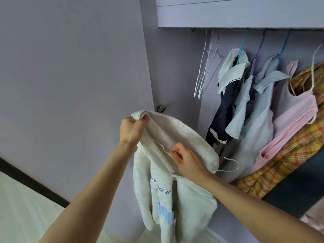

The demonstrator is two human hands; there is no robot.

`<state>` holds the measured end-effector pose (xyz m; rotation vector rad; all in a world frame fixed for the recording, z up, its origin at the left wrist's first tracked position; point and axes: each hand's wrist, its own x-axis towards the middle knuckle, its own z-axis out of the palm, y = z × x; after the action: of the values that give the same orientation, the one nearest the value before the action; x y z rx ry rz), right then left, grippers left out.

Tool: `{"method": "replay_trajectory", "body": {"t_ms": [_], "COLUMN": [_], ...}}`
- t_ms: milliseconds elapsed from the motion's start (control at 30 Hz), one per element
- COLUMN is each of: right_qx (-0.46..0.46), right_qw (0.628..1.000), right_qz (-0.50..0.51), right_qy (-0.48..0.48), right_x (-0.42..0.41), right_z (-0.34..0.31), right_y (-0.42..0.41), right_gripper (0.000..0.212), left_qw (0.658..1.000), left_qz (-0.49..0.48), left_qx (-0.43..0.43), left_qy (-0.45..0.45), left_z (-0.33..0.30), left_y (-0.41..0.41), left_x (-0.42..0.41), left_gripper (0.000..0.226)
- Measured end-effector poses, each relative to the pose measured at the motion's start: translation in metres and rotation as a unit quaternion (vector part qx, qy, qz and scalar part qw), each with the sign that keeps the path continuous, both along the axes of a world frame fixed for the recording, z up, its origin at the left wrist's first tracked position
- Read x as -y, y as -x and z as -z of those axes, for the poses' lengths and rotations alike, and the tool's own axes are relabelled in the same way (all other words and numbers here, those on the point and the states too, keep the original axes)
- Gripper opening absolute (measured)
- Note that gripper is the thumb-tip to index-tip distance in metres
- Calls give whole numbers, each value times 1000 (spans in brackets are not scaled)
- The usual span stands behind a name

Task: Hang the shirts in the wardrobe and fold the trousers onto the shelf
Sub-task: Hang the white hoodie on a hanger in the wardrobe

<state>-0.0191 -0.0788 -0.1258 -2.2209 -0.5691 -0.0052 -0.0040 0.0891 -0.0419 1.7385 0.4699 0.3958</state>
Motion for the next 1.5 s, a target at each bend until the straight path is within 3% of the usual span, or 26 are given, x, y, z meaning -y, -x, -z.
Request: {"method": "replay_trajectory", "body": {"t_ms": [100, 233, 333, 433, 467, 533, 600, 733, 833, 933, 1000, 1067, 1167, 1267, 1333, 1400, 1500], "right_qx": [-58, -18, 13, 34, 48, 86, 112, 97, 68, 106, 138, 145, 141, 138, 185, 240, 255], "right_qw": [998, 999, 997, 996, 996, 994, 990, 974, 979, 975, 972, 976, 978, 975, 972, 969, 951], "right_qz": [24, 42, 75, 79, 76, 67, 51, 9, 6, -3, -2, 7, -2, -22, -30, 17, 166], "right_qy": [-21, 1, 17, -14, -17, 10, 63, 207, 190, 195, 191, 162, 153, 171, 140, 48, -51], "right_x": [2, 5, 6, 16, 22, 37, 54, 76, 83, 82, 81, 84, 87, 84, 86, 98, 127], "right_z": [-5, -18, -36, -58, -63, -72, -77, -76, -76, -72, -71, -70, -67, -67, -69, -60, -23], "right_y": [-5, -13, -24, -38, -42, -48, -52, -56, -54, -48, -45, -42, -38, -38, -34, -26, 5], "right_gripper": [16, 18, 19, 19, 17, 15, 17, 22, 24, 25, 24, 22, 20, 20, 18, 21, 30], "left_qw": [998, 990, 961, 956, 962, 971, 969, 936, 940, 944, 963, 978, 968, 967, 970, 970, 971], "left_qz": [50, 123, 275, 284, 267, 220, 205, 291, 315, 325, 261, 190, 240, 243, 220, 209, 185], "left_qx": [-39, -50, -36, -52, -51, -42, -6, 43, 49, -29, -56, -69, 4, 73, 93, 110, 114], "left_qy": [9, -57, 17, 55, 28, -79, -139, -194, -121, -52, -15, -53, -76, -10, 31, 58, 99], "left_z": [5, 8, 20, 49, 58, 68, 65, 43, 30, 27, 26, 27, 26, 22, 18, 16, 11], "left_y": [-1, 4, 14, 16, 17, 13, 10, 3, 5, 9, 8, 8, 12, 10, 9, 8, 7], "left_x": [2, 0, -12, -17, -15, -10, -9, -8, -3, 9, 22, 29, 39, 51, 57, 57, 46], "left_gripper": [16, 40, 51, 80, 67, 11, 24, 20, 20, 24, 39, 50, 39, 43, 44, 49, 58]}}
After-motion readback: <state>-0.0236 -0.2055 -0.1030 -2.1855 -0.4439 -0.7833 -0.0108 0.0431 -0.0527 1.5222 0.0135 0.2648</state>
